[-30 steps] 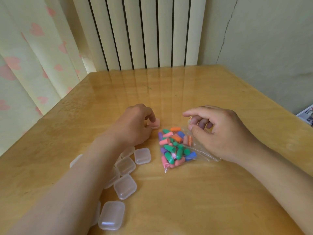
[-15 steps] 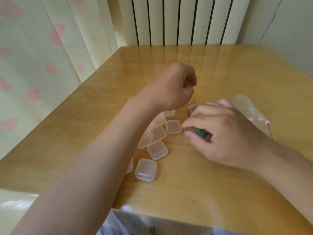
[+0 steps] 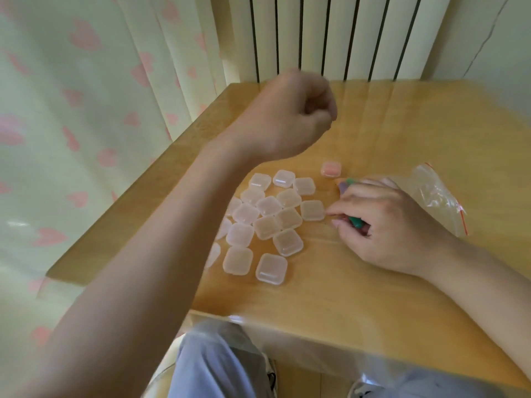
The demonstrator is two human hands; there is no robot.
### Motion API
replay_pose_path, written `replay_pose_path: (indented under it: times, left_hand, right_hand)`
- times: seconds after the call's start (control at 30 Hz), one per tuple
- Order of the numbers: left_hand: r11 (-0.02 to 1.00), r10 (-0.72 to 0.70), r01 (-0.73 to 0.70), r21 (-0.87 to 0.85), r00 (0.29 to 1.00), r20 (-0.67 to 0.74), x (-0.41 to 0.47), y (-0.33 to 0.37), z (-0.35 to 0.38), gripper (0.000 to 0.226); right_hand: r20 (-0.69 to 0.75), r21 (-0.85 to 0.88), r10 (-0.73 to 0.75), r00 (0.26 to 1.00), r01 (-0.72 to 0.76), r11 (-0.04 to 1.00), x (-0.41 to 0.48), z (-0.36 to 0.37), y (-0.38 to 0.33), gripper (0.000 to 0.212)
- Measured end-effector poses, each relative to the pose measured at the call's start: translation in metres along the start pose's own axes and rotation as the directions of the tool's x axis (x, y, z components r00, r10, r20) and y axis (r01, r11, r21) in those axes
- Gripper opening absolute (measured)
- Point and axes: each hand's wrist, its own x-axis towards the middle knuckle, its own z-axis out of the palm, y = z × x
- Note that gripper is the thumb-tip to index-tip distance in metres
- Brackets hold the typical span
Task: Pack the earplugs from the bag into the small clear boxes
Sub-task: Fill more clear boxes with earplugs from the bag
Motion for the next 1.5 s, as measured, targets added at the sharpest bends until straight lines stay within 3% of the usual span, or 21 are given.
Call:
replay_pose_path:
  times: [0.07, 0.13, 0.2, 0.33, 0.53, 0.7, 0.9, 1.0, 1.13, 1.27, 1.4, 1.5]
  left_hand:
    - [0.979, -0.048, 0.014, 0.204, 0.986, 0.16, -0.034, -0.002, -0.016, 0.015]
    - [0.922, -0.208, 0.06, 0.383, 0.91, 0.358, -0.074, -0.007, -0.025, 0.017]
    - [0.872, -0.338, 0.094, 0.481, 0.826, 0.452, -0.105, -0.011, -0.026, 0.027]
    - [0.833, -0.357, 0.024, 0.553, 0.787, 0.503, -0.125, -0.014, -0.014, 0.04]
    - [0.822, -0.342, -0.004, 0.569, 0.796, 0.5, -0.127, -0.015, -0.01, 0.033]
    - [0.876, -0.245, 0.018, 0.483, 0.878, 0.412, -0.104, -0.007, -0.021, 0.031]
    - [0.986, 0.005, -0.055, 0.159, 0.953, 0.304, -0.04, 0.018, 0.011, 0.031]
    - [0.998, 0.036, -0.048, 0.05, 0.975, 0.219, -0.007, 0.016, 0.038, 0.03]
    - [0.998, -0.033, 0.042, -0.057, 0.989, 0.142, 0.021, 0.011, 0.07, 0.022]
    - [0.971, -0.075, 0.083, -0.223, 0.996, 0.044, 0.023, 0.001, 0.097, 0.02]
    - [0.98, 0.102, -0.114, -0.165, 0.991, -0.082, 0.014, -0.012, 0.113, 0.025]
    - [0.952, 0.191, -0.212, -0.222, 0.975, -0.113, 0.007, -0.018, 0.115, 0.04]
  right_hand:
    - [-0.007, 0.002, 0.002, 1.0, -0.002, 1.0, 0.0, 0.0, 0.001, 0.029]
    - [-0.006, 0.001, 0.011, 1.0, -0.011, 1.0, 0.0, 0.001, 0.002, 0.03]
    - [-0.005, 0.014, 0.016, 1.0, -0.016, 1.0, 0.001, 0.001, 0.002, 0.03]
    - [-0.008, 0.032, 0.021, 1.0, -0.021, 0.999, 0.0, 0.001, 0.0, 0.032]
    - [-0.027, 0.035, 0.024, 0.999, -0.023, 0.999, -0.003, -0.003, -0.001, 0.031]
    - [-0.027, 0.058, 0.02, 0.999, -0.019, 0.998, -0.001, -0.002, 0.0, 0.028]
    - [-0.189, 0.113, 0.014, 0.982, 0.007, 0.994, 0.002, -0.013, 0.012, 0.015]
    - [-0.339, 0.082, 0.1, 0.936, -0.077, 0.994, 0.001, -0.033, 0.031, 0.013]
    - [-0.488, 0.083, 0.268, 0.831, -0.261, 0.962, -0.011, -0.062, 0.068, 0.015]
    - [-0.431, 0.186, 0.397, 0.811, -0.351, 0.918, -0.017, -0.067, 0.085, 0.019]
    - [-0.285, 0.354, 0.412, 0.866, -0.304, 0.884, -0.012, -0.059, 0.073, 0.024]
    - [-0.175, 0.469, 0.441, 0.88, -0.319, 0.823, -0.012, -0.056, 0.066, 0.023]
